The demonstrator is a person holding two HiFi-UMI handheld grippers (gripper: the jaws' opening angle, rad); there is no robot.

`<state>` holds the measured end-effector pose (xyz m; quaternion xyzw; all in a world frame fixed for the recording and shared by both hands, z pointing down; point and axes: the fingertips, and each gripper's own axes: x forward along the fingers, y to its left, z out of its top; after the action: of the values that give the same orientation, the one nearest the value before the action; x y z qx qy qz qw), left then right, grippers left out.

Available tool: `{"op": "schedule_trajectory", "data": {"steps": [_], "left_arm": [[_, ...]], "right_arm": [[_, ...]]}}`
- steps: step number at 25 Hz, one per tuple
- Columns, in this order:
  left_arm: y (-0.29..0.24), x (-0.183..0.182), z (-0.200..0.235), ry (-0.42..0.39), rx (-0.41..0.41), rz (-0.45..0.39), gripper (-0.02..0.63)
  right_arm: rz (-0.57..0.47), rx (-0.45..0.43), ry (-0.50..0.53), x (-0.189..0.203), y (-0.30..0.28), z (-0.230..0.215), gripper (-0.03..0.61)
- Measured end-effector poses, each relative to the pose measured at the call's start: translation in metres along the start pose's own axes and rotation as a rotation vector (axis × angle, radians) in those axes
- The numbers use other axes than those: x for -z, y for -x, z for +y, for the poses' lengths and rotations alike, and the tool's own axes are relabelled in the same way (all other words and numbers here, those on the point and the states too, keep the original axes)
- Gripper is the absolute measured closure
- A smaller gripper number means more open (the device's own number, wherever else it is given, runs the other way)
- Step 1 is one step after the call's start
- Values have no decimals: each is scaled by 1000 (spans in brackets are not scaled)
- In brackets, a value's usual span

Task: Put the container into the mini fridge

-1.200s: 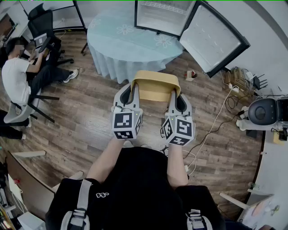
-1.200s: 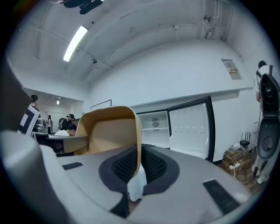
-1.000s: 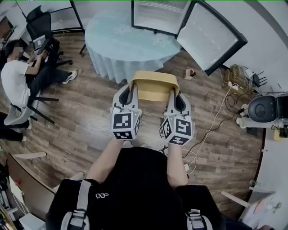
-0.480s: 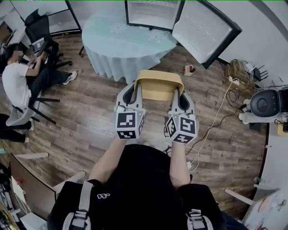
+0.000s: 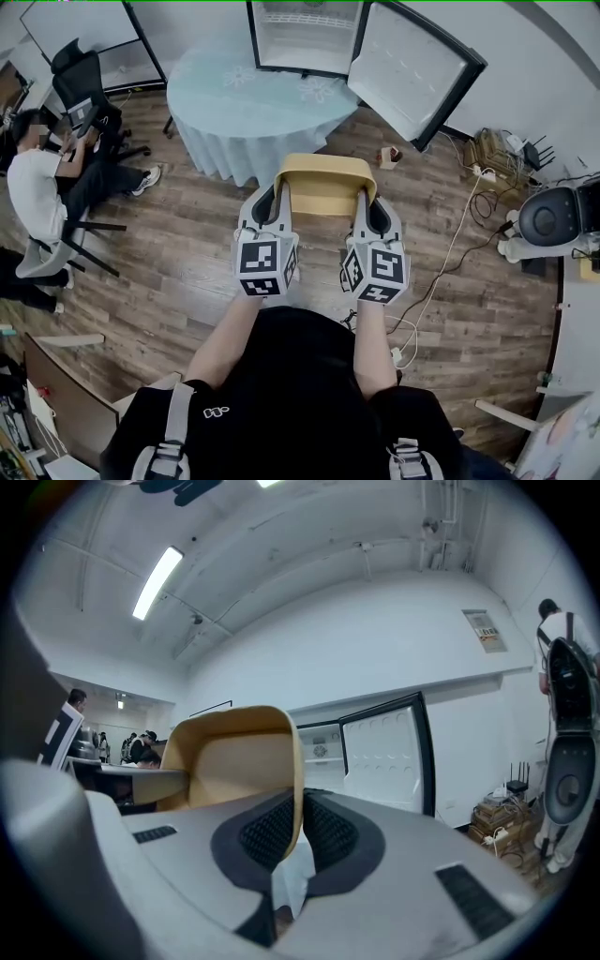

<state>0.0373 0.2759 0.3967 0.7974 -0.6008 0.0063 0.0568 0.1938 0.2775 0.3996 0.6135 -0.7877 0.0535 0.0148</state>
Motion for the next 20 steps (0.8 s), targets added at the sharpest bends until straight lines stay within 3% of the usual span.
{"op": "schedule_trajectory", "data": {"steps": [13,20], "left_arm": [[-63,-22,33,0,-40,-67,597],[-122,-21,46,13,-5,-75,597]], "right_arm": [[-58,-51,26,-23,-78,-3,561],[-66,-18,42,-25,-130,-20,560]]}}
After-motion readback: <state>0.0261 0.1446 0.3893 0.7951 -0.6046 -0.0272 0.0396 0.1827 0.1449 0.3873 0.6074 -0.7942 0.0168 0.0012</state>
